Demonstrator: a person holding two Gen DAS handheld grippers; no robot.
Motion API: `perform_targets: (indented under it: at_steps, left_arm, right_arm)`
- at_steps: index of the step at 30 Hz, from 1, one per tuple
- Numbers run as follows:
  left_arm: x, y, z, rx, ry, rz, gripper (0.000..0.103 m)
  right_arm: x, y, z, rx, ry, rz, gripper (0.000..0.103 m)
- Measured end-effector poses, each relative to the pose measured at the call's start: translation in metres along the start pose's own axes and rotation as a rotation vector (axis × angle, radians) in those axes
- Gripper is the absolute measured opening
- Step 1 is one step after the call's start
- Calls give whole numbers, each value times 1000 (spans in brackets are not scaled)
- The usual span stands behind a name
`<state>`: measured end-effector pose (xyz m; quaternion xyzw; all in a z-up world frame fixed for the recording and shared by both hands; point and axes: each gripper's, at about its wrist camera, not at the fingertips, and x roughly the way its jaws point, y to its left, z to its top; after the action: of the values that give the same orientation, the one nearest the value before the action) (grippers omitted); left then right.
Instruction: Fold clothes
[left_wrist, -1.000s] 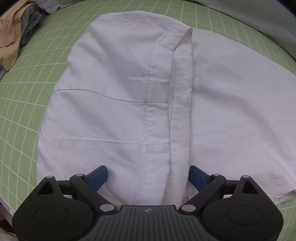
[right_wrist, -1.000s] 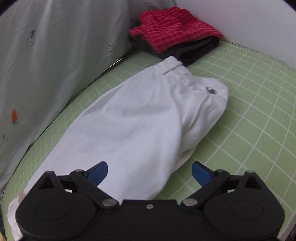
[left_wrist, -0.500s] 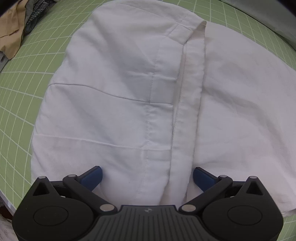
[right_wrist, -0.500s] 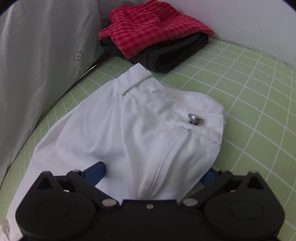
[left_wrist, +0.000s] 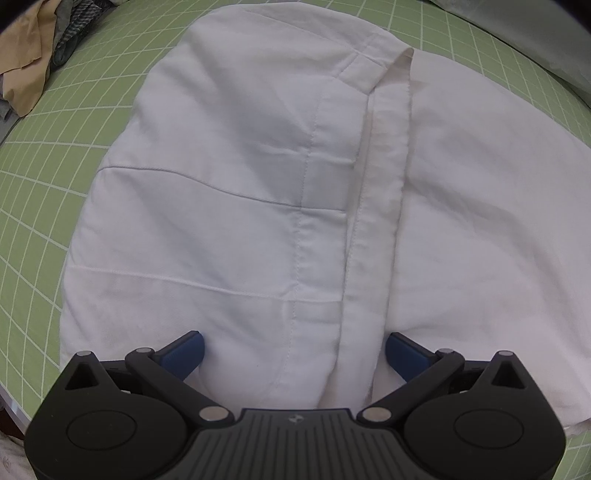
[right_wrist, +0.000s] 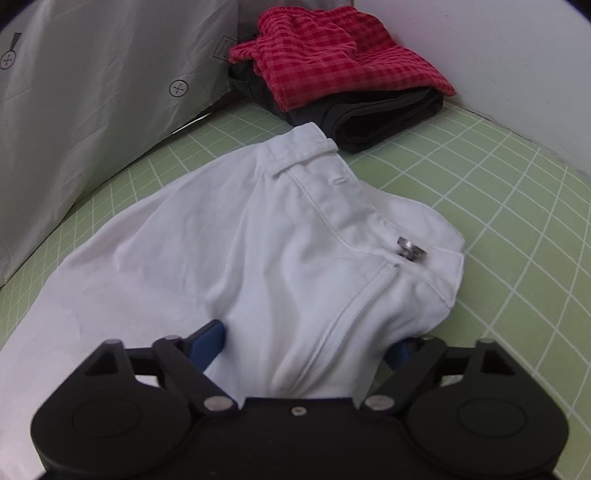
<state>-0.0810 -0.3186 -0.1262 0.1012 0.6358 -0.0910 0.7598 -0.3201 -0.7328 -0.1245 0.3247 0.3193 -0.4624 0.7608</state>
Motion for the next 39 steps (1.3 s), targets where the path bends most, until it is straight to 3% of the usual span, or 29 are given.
perform_targets:
  at_steps: [2, 5, 11, 16, 18, 19, 21, 25, 31, 36, 39]
  left_arm:
    - [-1, 1, -2, 5, -5, -1, 103]
    - [-2, 3, -5, 13, -13, -7, 103]
    - [-8, 12, -8, 22, -25, -51, 103]
    - [-39, 33, -9, 30, -120, -247, 103]
    - [-58, 31, -8, 62, -179, -284, 103]
    - [-66, 17, -2, 84, -204, -284, 103]
    - [-72, 24, 16, 128, -244, -270, 103]
    - [-77, 52, 22, 151, -272, -228, 103]
    - [-64, 100, 41, 130, -271, -193, 103]
    - [-57, 131, 76, 86, -313, -162, 103]
    - [-51, 139, 97, 63, -316, -152, 103]
  right_arm:
    - [-5, 1, 1, -8, -2, 40, 42]
    - [-16, 6, 6, -11, -4, 70, 28]
    - [-77, 51, 17, -205, -183, 97, 24]
    - [-124, 95, 10, -353, -294, 136, 23]
    - [-138, 114, 5, -402, -315, 163, 23]
    - [-145, 127, 2, -440, -331, 171, 23]
    - [-154, 150, -8, -513, -362, 179, 23]
    - [-164, 194, -36, -629, -398, 198, 23]
    - [-145, 247, -106, -766, -332, 218, 22]
    - [-90, 267, -158, -741, -83, 218, 23]
    - [-82, 275, -160, -727, -31, 192, 23]
